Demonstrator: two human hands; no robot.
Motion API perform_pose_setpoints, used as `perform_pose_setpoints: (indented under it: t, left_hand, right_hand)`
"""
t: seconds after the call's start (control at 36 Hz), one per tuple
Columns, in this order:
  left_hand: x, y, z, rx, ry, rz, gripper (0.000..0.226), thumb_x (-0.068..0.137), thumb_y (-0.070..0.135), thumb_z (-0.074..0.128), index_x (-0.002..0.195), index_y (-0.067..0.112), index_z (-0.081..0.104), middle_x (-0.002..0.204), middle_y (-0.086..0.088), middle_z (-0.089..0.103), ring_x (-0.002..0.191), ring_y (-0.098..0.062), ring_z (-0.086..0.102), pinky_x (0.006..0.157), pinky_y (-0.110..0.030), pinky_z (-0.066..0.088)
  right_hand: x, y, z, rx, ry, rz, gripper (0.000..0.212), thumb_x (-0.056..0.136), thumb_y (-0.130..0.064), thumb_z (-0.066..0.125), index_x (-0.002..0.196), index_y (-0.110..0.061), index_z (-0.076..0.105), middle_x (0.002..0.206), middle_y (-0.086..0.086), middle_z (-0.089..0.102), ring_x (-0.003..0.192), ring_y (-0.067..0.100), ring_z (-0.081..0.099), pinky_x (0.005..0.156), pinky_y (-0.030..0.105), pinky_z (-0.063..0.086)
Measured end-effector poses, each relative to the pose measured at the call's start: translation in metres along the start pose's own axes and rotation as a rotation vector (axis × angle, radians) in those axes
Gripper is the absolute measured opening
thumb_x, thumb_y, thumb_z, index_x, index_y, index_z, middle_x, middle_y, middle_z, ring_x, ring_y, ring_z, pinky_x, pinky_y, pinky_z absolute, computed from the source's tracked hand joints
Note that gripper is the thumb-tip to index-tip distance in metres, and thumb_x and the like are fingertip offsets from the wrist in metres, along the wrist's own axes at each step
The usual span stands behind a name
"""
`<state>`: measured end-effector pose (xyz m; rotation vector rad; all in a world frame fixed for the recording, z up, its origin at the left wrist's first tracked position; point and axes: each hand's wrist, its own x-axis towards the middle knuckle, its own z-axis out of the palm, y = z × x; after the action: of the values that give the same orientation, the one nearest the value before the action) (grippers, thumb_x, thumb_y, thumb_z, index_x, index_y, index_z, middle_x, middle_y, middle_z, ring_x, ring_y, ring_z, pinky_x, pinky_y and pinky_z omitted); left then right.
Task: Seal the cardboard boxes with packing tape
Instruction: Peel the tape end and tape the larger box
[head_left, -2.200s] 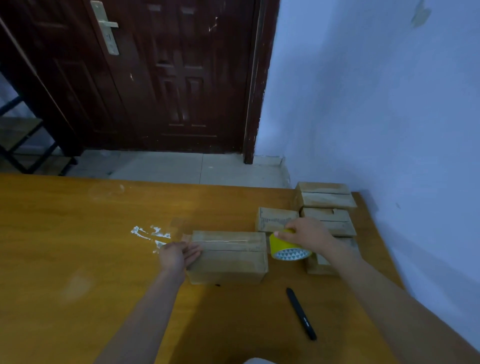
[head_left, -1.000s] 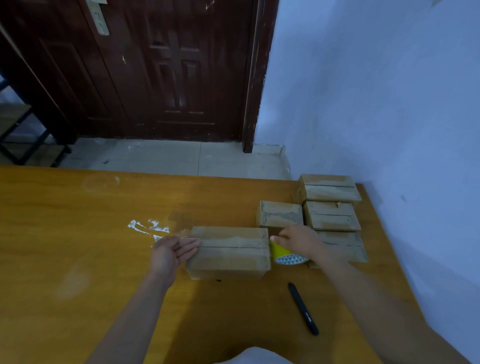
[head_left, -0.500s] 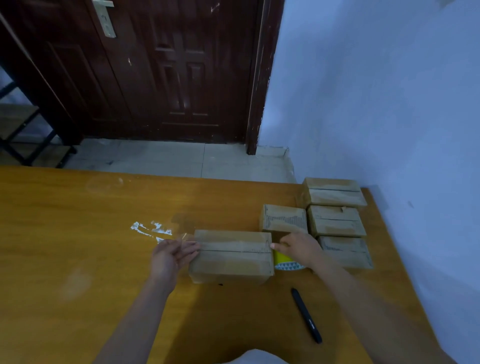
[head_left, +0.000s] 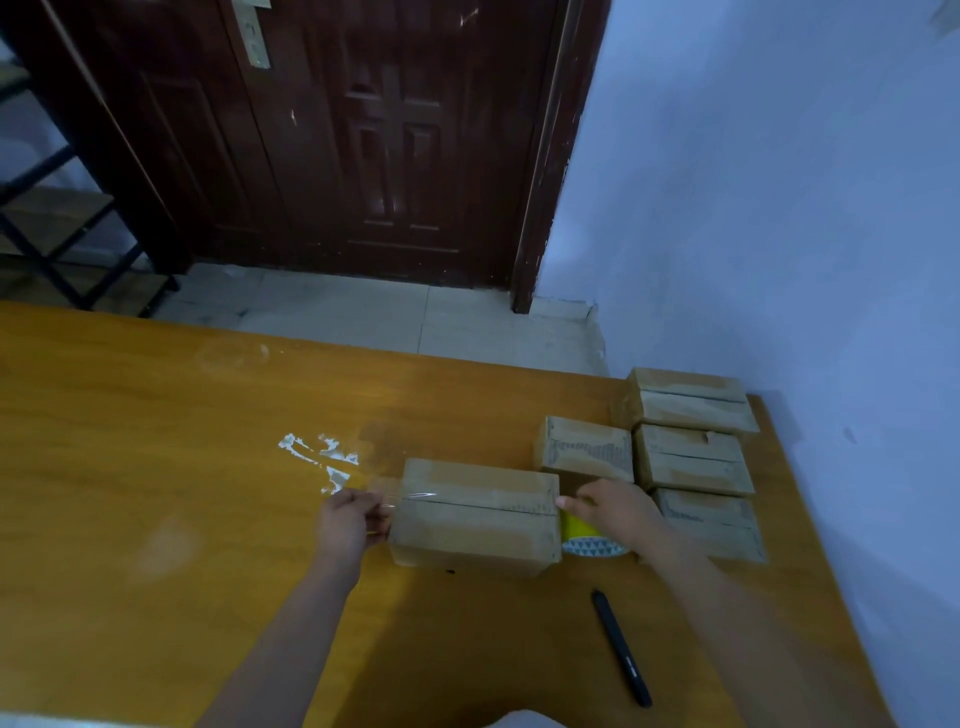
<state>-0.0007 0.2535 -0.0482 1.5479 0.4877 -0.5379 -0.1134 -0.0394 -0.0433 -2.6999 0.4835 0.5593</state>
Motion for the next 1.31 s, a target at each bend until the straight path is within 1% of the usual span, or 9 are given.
perform_pose_setpoints:
  t: [0.22, 0.36, 0.69, 0.86, 1.0, 1.11, 1.19, 1.25, 1.31]
  left_hand:
    - [0.006, -0.010, -0.002, 0.051, -0.027, -0.065, 0.021, 0.095, 0.010, 0.054, 0.075, 0.003, 0.054, 0.068, -0.011, 0.054, 0.058, -0.024, 0.048, 0.056, -0.032, 0.043]
    - [0.009, -0.015, 0.002, 0.082, 0.015, -0.071, 0.010, 0.091, 0.009, 0.060, 0.093, -0.001, 0.064, 0.087, -0.017, 0.062, 0.076, -0.032, 0.057, 0.055, -0.033, 0.045]
    - [0.001, -0.020, 0.014, 0.125, -0.065, -0.153, 0.013, 0.102, 0.022, 0.043, 0.098, 0.009, 0.047, 0.091, -0.010, 0.055, 0.076, -0.022, 0.051, 0.060, -0.033, 0.042]
    - [0.018, -0.006, 0.022, 0.235, -0.063, -0.228, 0.039, 0.100, 0.028, 0.042, 0.134, 0.009, 0.046, 0.130, -0.015, 0.051, 0.107, -0.031, 0.049, 0.082, -0.039, 0.036]
    - [0.033, 0.010, 0.024, 0.416, -0.054, -0.295, 0.036, 0.100, 0.024, 0.044, 0.129, 0.003, 0.050, 0.135, -0.016, 0.048, 0.127, -0.032, 0.042, 0.101, -0.043, 0.036]
    - [0.053, 0.021, 0.021, 0.489, 0.002, -0.070, 0.017, 0.096, 0.008, 0.047, 0.110, 0.005, 0.056, 0.116, -0.016, 0.053, 0.103, -0.033, 0.049, 0.081, -0.040, 0.037]
    - [0.061, 0.032, 0.013, 0.617, 0.290, 0.181, 0.019, 0.097, 0.009, 0.044, 0.107, 0.006, 0.059, 0.114, -0.022, 0.061, 0.099, -0.040, 0.055, 0.072, -0.038, 0.038]
    - [0.051, 0.038, 0.015, 0.693, 0.380, 0.353, 0.023, 0.096, 0.012, 0.043, 0.111, 0.004, 0.059, 0.109, -0.021, 0.063, 0.100, -0.041, 0.056, 0.072, -0.038, 0.039]
    - [0.029, 0.032, 0.027, 0.699, 0.331, 0.532, 0.021, 0.092, 0.011, 0.048, 0.106, 0.005, 0.063, 0.107, -0.020, 0.062, 0.101, -0.038, 0.055, 0.079, -0.039, 0.041]
  right_hand:
    - [-0.001, -0.003, -0.002, 0.021, -0.014, 0.005, 0.050, 0.093, -0.057, 0.039, 0.066, -0.017, 0.047, 0.060, -0.005, 0.042, 0.054, 0.010, 0.042, 0.051, 0.022, 0.030]
    - [-0.001, -0.002, -0.002, 0.047, -0.019, 0.001, 0.051, 0.093, -0.058, 0.040, 0.062, -0.017, 0.042, 0.057, -0.004, 0.036, 0.048, 0.010, 0.035, 0.048, 0.023, 0.025]
    - [-0.001, -0.002, 0.002, 0.101, -0.019, -0.006, 0.052, 0.093, -0.056, 0.042, 0.058, -0.017, 0.040, 0.054, -0.003, 0.037, 0.046, 0.010, 0.035, 0.049, 0.024, 0.027]
    - [-0.012, -0.007, 0.012, 0.169, 0.000, 0.000, 0.052, 0.095, -0.051, 0.042, 0.056, -0.018, 0.034, 0.050, -0.003, 0.030, 0.041, 0.010, 0.027, 0.046, 0.024, 0.022]
    - [-0.029, -0.017, 0.033, 0.296, 0.057, 0.023, 0.053, 0.095, -0.051, 0.042, 0.055, -0.017, 0.032, 0.050, -0.003, 0.026, 0.041, 0.011, 0.024, 0.046, 0.026, 0.019]
    - [-0.040, -0.021, 0.042, 0.421, 0.057, 0.044, 0.052, 0.094, -0.054, 0.037, 0.060, -0.015, 0.037, 0.055, 0.000, 0.032, 0.048, 0.014, 0.033, 0.052, 0.031, 0.027]
    - [-0.048, -0.024, 0.040, 0.722, -0.100, 0.083, 0.044, 0.095, -0.051, 0.042, 0.084, -0.012, 0.060, 0.080, 0.004, 0.058, 0.076, 0.019, 0.057, 0.072, 0.038, 0.045]
    - [-0.055, -0.026, 0.041, 0.918, -0.213, 0.133, 0.035, 0.094, -0.045, 0.051, 0.109, -0.016, 0.062, 0.104, -0.006, 0.060, 0.101, 0.014, 0.056, 0.092, 0.035, 0.043]
    - [-0.059, -0.026, 0.048, 1.085, -0.268, 0.107, 0.041, 0.087, -0.040, 0.061, 0.113, -0.009, 0.062, 0.105, -0.003, 0.061, 0.101, 0.014, 0.057, 0.091, 0.030, 0.045]
